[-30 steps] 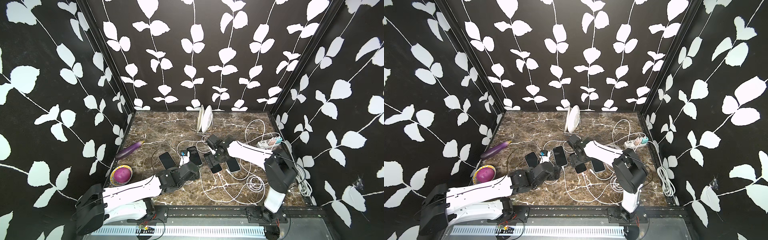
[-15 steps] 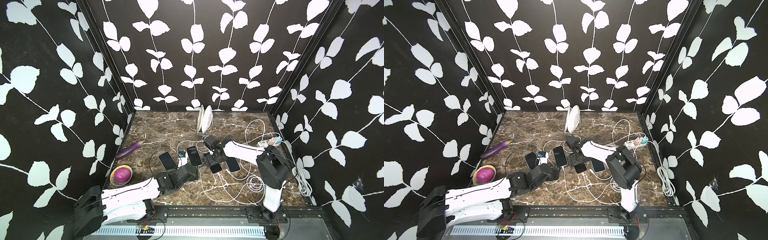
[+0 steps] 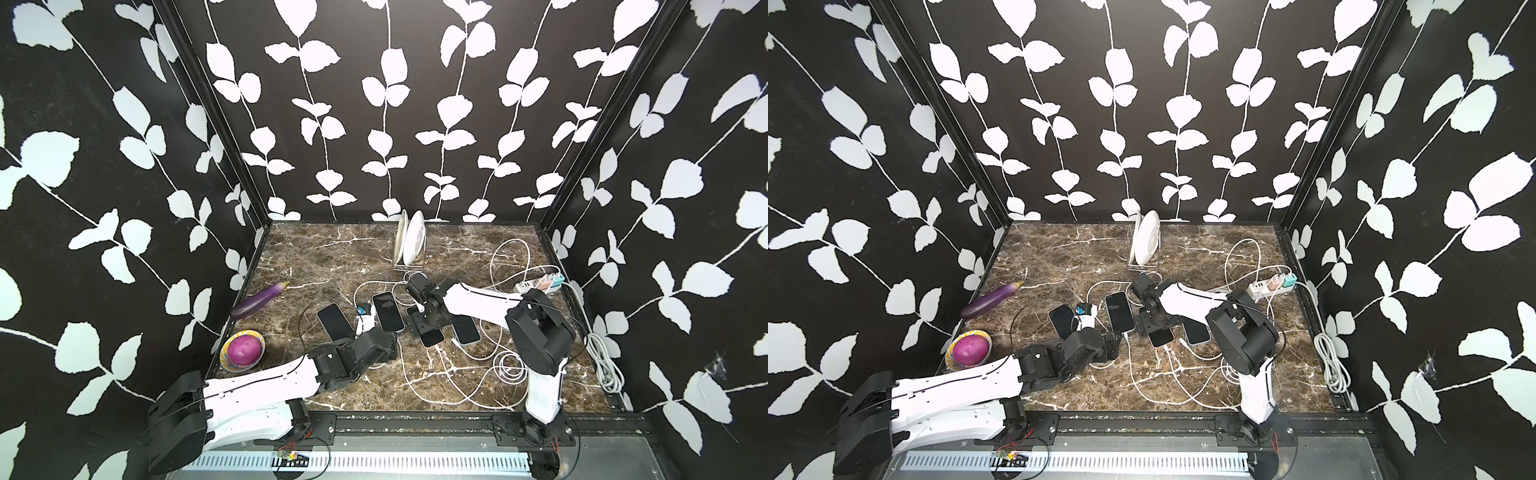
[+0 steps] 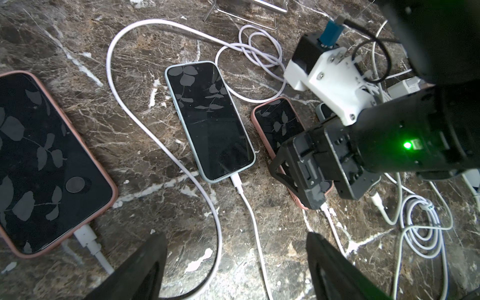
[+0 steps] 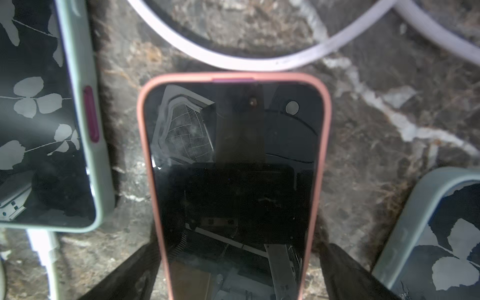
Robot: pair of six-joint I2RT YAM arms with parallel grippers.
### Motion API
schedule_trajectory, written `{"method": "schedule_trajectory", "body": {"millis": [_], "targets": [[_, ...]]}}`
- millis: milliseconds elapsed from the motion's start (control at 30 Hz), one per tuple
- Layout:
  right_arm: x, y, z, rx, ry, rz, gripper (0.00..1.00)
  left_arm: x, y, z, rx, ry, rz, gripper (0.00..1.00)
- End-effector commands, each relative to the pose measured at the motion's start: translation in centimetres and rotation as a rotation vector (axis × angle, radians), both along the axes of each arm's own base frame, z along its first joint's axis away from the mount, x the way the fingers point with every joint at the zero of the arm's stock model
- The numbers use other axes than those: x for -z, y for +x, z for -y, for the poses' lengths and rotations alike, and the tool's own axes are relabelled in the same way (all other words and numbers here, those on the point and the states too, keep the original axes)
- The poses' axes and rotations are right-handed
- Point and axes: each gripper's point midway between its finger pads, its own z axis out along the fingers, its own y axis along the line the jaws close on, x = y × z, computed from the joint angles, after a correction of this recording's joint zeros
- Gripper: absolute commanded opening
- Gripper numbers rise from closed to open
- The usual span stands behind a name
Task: Unplug the charging cable from the phone
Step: Pick up the phone at the center of the board.
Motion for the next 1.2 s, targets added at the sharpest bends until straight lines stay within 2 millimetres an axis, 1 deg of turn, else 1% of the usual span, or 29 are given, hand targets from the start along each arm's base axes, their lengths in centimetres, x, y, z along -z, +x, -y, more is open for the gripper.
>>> {"method": "schedule_trajectory", "body": {"millis": [0,33,67,167,300,400,467,600,700,733,767,933,1000,1067,1167], "targets": [[1.0,-0.4,0.2,-0.012,-0.036,-0.013,0.98,0.1,0.1,-0.1,-0.004,-0.012,0.006,0.86],[1.1,-0.3,0.4,-0.009,-0.044,-0.011,0.96,0.2,0.1,-0.1,-0.003,-0.012,0.005,0.86],[1.2,-0.4,0.5,-0.006,-0.051,-0.008,0.92,0.2,0.1,0.0,-0.003,-0.014,0.004,0.86],[1.4,-0.6,0.9,0.000,-0.057,-0.008,0.83,0.4,0.1,0.0,-0.004,-0.015,0.003,0.86],[1.4,-0.8,1.3,0.001,-0.068,-0.007,0.77,0.5,0.1,0.3,-0.002,-0.029,0.003,0.86],[1.4,-1.0,1.5,-0.001,-0.075,-0.011,0.67,0.6,0.1,0.6,0.006,-0.042,0.004,0.86],[1.3,-0.9,1.6,-0.004,-0.075,-0.005,0.57,0.7,0.1,1.1,0.016,-0.056,0.004,0.85],[0.7,-0.8,1.5,-0.009,-0.062,0.013,0.32,1.3,0.2,1.7,0.025,-0.072,-0.001,0.84],[-0.1,-0.7,1.3,-0.017,-0.038,0.037,0.13,1.8,0.2,2.0,0.027,-0.082,-0.009,0.84],[-0.4,-0.6,1.3,-0.017,-0.031,0.047,0.05,1.9,0.2,2.1,0.030,-0.087,-0.012,0.84],[-0.8,-0.5,1.3,-0.015,-0.019,0.061,0.00,2.1,0.1,2.2,0.033,-0.091,-0.013,0.84],[-3.0,-0.2,1.1,0.002,0.040,0.124,0.00,2.8,-0.2,3.2,0.063,-0.132,-0.026,0.82],[-4.1,-0.1,1.0,0.008,0.069,0.151,0.00,2.8,-0.3,3.9,0.080,-0.156,-0.013,0.81],[-5.1,-0.1,0.7,0.014,0.105,0.170,0.00,2.4,-0.7,4.8,0.110,-0.159,0.022,0.79],[-6.9,-0.1,0.5,0.031,0.159,0.198,0.00,0.8,-1.6,6.1,0.150,-0.146,0.126,0.78]]}}
